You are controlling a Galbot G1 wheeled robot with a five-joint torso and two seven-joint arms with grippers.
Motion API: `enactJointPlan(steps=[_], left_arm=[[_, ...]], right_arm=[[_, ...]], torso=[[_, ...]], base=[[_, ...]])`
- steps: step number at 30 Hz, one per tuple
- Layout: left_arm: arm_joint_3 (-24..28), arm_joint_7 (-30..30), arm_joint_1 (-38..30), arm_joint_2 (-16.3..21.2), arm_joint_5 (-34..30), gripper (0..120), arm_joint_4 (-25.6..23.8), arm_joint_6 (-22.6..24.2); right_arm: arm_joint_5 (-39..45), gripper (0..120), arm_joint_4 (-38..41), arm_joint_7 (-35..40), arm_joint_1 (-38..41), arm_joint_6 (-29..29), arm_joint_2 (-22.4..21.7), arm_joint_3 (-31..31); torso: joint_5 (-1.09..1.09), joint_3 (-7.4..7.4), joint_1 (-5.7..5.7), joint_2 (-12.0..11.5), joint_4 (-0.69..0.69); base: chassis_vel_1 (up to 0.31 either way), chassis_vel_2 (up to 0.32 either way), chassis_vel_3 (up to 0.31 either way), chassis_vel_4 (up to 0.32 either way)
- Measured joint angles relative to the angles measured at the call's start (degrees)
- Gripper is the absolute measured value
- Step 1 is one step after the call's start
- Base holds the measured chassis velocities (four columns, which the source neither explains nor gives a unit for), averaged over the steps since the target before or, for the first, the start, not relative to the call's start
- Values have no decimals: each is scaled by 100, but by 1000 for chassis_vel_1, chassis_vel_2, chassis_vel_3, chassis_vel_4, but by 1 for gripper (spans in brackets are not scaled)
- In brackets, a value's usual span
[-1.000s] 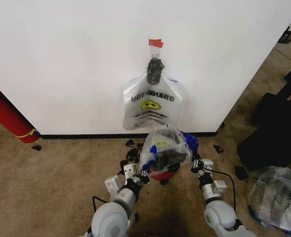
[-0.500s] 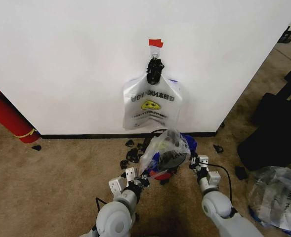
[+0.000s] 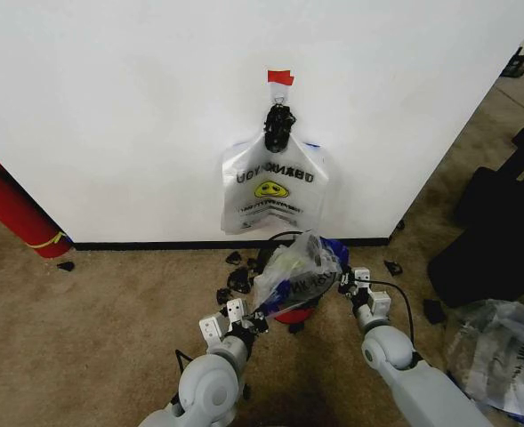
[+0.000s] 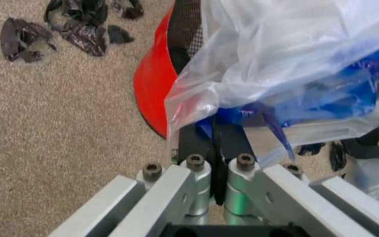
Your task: Pick up the garbage bag from the wall and place it over the trash bin.
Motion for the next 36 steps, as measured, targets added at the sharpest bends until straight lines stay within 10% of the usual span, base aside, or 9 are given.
enactJointPlan(steps=[14, 36], left_arm=[[-6, 94, 157, 35, 95, 7, -137, 40], [-443, 677, 1244, 857, 658, 84, -1667, 167]], right_arm=[[-76, 0, -3, -74, -37, 191, -11, 65], [-1106, 77, 1162, -277, -1646, 1013, -59, 946]], torso=[[0, 0, 0, 0, 1], [-1, -1, 0, 0, -1]], base=[[0, 0, 0, 0], [0, 0, 0, 0]])
